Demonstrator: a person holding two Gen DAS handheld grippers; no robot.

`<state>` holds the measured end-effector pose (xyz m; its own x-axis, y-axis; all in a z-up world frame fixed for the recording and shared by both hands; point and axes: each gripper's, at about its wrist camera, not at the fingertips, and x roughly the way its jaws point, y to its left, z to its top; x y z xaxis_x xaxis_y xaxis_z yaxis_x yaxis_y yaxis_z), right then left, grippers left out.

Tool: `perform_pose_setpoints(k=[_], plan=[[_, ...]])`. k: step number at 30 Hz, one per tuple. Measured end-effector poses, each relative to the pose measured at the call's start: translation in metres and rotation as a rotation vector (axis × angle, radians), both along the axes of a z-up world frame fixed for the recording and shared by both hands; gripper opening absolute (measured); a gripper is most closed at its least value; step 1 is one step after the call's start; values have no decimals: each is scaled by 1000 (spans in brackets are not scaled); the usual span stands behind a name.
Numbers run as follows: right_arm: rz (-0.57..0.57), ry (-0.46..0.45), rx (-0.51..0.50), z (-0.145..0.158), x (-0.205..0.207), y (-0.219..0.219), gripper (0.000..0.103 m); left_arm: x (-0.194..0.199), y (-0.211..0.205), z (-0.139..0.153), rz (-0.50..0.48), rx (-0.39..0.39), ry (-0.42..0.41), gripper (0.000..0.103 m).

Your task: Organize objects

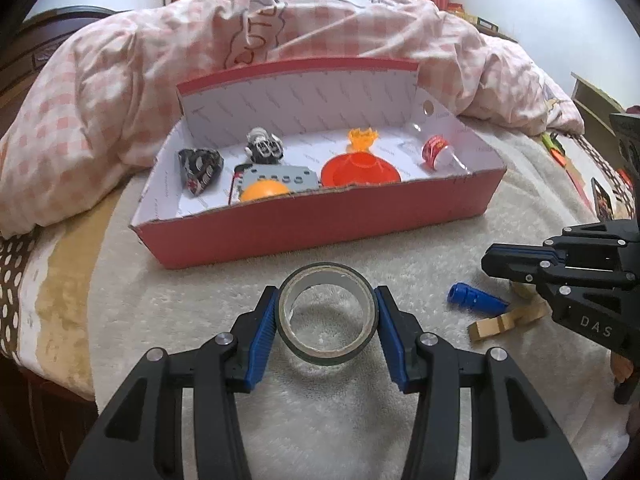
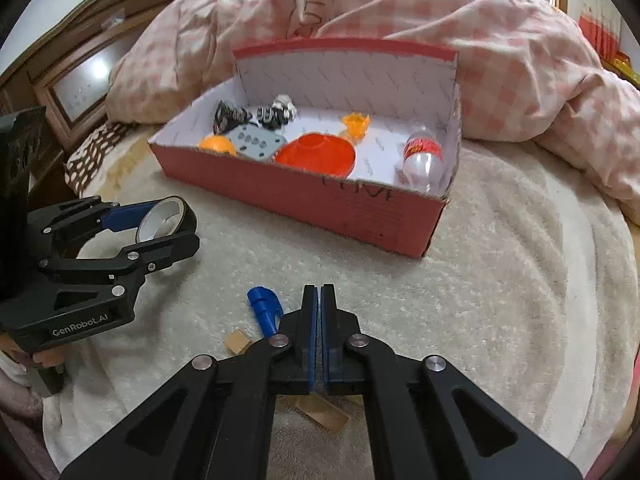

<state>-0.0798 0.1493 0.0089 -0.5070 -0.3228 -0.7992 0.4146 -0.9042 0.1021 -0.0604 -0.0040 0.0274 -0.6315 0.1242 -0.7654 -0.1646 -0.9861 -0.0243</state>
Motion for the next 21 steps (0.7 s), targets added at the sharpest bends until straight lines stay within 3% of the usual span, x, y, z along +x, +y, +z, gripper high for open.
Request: perform_pose_setpoints(k=[7, 15, 18, 21], plan=[[1, 8, -37, 10, 3, 6, 3, 4, -5, 5, 14, 4, 10, 47], [88, -29, -48, 7, 7, -7, 4, 5, -9, 5, 17, 13, 11, 47], [111, -56, -51, 3, 8, -12, 14, 6, -10, 5, 16, 17, 11, 47], [117, -65, 23, -5, 8, -19, 17, 6, -10, 5, 14, 21, 9, 47]])
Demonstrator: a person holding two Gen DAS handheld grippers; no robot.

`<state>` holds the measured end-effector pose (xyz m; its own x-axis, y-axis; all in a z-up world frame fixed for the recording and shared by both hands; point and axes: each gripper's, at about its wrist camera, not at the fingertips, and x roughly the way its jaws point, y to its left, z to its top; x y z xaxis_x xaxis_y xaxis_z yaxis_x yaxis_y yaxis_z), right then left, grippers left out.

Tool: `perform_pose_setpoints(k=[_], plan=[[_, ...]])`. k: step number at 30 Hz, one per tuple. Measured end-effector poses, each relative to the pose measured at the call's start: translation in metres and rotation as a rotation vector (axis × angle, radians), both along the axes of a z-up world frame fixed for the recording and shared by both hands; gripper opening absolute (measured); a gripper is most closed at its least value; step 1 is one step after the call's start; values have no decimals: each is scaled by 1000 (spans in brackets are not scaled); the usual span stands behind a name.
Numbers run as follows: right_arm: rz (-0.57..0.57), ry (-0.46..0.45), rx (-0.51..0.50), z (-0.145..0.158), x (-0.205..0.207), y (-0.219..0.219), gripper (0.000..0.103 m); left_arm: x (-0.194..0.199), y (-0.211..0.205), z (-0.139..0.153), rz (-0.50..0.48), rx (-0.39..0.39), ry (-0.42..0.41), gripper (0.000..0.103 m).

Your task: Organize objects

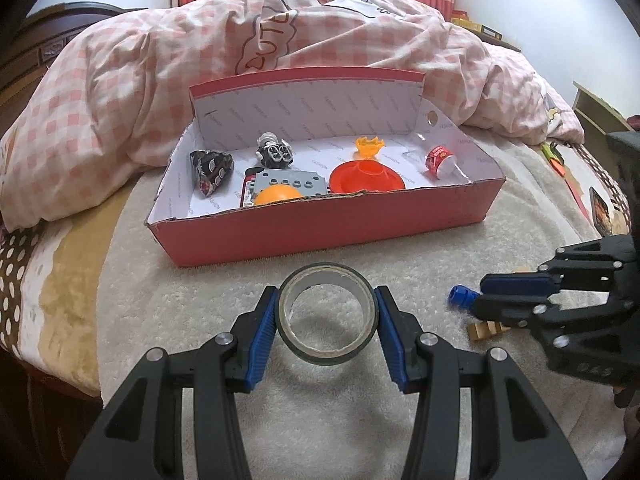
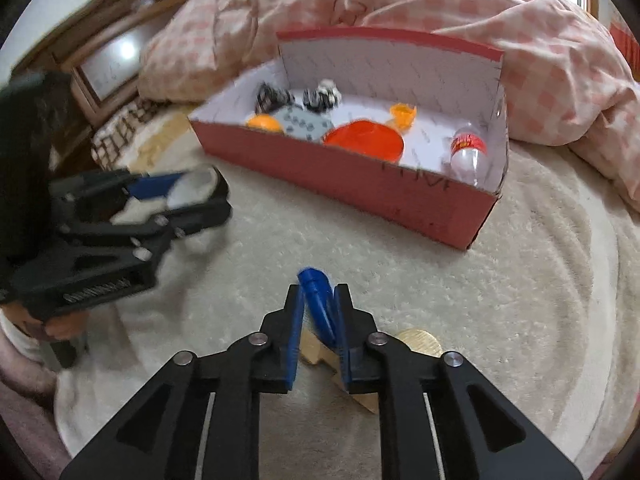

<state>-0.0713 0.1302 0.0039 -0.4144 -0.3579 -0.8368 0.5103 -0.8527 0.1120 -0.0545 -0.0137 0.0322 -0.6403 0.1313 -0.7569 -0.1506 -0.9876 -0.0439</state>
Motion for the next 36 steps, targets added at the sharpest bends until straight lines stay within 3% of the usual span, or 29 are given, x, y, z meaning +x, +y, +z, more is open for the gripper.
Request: perform_pose_setpoints(k=[2, 7, 10, 27, 36], plan=[[-2, -8, 50, -7, -2, -3, 17, 0, 0, 0, -2, 2, 0, 47], [4, 31, 67, -9, -2, -7, 17, 0, 0, 0, 5, -1, -2, 47], [-12, 35, 45, -8, -3, -5, 13, 1, -1, 2, 9, -4, 2, 47], [-63, 106, -128, 49, -2, 9, 13, -4, -8, 49, 34, -6, 111, 47], [-72, 139, -139, 69, -22, 5, 13, -25, -19, 64, 61, -2, 151, 47]])
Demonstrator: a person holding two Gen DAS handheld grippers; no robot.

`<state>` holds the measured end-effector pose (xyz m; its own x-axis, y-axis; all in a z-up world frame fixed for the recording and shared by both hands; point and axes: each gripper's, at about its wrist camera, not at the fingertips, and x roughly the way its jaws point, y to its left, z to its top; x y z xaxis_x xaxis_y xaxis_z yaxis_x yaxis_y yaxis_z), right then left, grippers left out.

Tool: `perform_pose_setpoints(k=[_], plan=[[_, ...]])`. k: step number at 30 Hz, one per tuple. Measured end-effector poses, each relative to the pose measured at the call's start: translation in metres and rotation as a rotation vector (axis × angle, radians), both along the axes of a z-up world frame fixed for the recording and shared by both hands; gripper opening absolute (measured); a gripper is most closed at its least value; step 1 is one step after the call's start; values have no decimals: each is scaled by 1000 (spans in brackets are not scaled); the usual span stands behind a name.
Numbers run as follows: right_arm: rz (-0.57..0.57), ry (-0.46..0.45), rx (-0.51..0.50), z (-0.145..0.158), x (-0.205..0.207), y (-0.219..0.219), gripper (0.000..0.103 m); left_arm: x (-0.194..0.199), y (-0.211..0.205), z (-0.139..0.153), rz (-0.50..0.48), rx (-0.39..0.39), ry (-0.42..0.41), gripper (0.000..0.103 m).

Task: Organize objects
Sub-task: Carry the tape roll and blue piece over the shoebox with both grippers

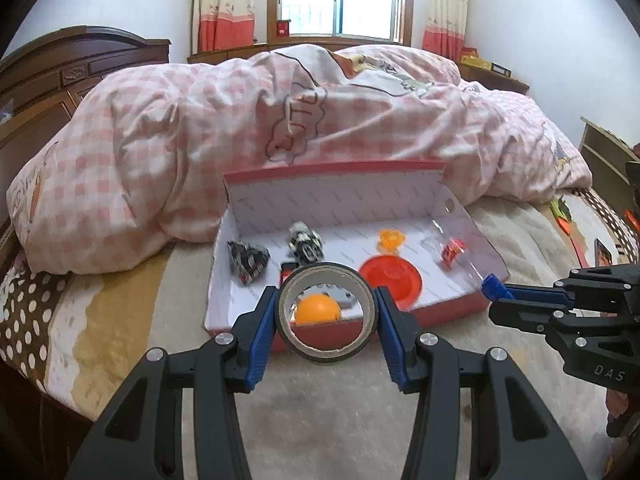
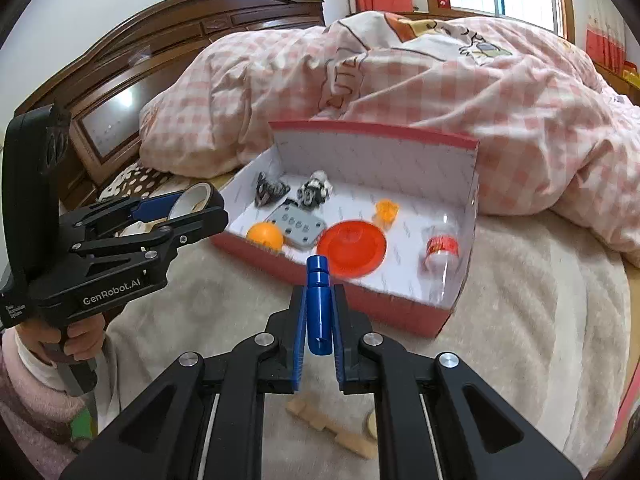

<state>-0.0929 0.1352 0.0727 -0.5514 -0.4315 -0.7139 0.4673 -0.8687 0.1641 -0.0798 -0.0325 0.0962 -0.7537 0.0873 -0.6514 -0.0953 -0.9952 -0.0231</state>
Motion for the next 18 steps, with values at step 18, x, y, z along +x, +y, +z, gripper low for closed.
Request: perform_pose_setpoints(k=[18], plan=[[-41, 18, 12, 6, -52, -6, 13, -54, -14, -1, 53, -2, -10, 47]])
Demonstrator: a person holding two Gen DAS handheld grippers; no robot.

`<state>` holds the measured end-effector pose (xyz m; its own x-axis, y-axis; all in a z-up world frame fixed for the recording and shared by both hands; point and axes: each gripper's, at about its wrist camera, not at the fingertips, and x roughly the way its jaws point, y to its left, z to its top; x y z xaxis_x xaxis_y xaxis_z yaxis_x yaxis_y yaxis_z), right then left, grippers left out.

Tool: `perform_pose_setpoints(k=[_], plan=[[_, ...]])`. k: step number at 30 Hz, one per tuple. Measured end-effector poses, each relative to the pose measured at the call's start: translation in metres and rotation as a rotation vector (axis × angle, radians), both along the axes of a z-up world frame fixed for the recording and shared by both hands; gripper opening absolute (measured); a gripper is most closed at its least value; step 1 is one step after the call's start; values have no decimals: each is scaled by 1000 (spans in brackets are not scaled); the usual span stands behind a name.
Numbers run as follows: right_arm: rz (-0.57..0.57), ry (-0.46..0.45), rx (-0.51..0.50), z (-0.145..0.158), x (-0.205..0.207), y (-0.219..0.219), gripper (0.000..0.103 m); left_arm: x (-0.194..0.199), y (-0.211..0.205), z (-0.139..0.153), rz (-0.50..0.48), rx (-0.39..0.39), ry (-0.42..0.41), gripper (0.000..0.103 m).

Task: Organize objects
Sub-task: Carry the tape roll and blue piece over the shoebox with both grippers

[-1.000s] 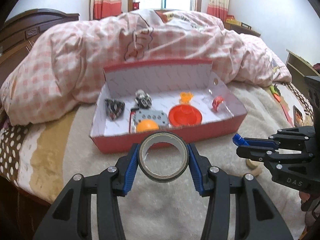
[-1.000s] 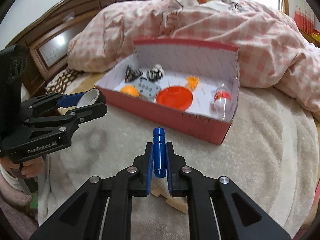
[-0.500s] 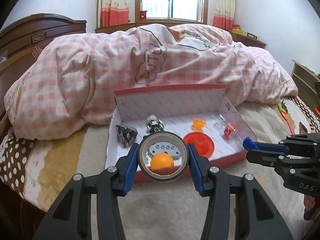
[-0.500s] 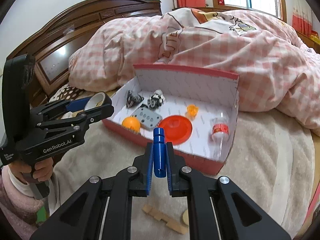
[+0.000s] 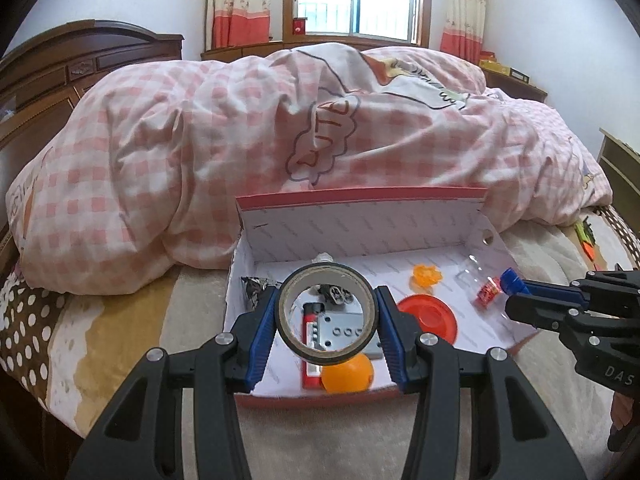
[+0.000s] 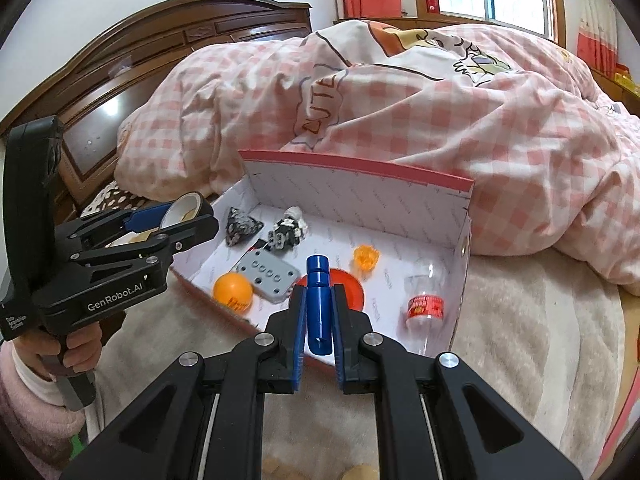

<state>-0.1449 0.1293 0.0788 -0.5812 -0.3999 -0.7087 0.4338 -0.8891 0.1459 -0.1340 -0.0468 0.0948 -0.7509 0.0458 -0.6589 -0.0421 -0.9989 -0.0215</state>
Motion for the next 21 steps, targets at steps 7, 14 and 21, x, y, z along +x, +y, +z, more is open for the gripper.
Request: perform_pose_setpoints(k=[7, 14, 21], plan=[[-11, -10, 21, -10, -24, -5, 13, -22, -3, -13, 17, -11, -34, 47], [-13, -28, 49, -27, -48, -11, 13, -38, -5, -30, 32, -14, -73, 47], [-31, -49, 84, -44, -64, -14, 13, -49, -9, -42, 45, -17, -97, 47]])
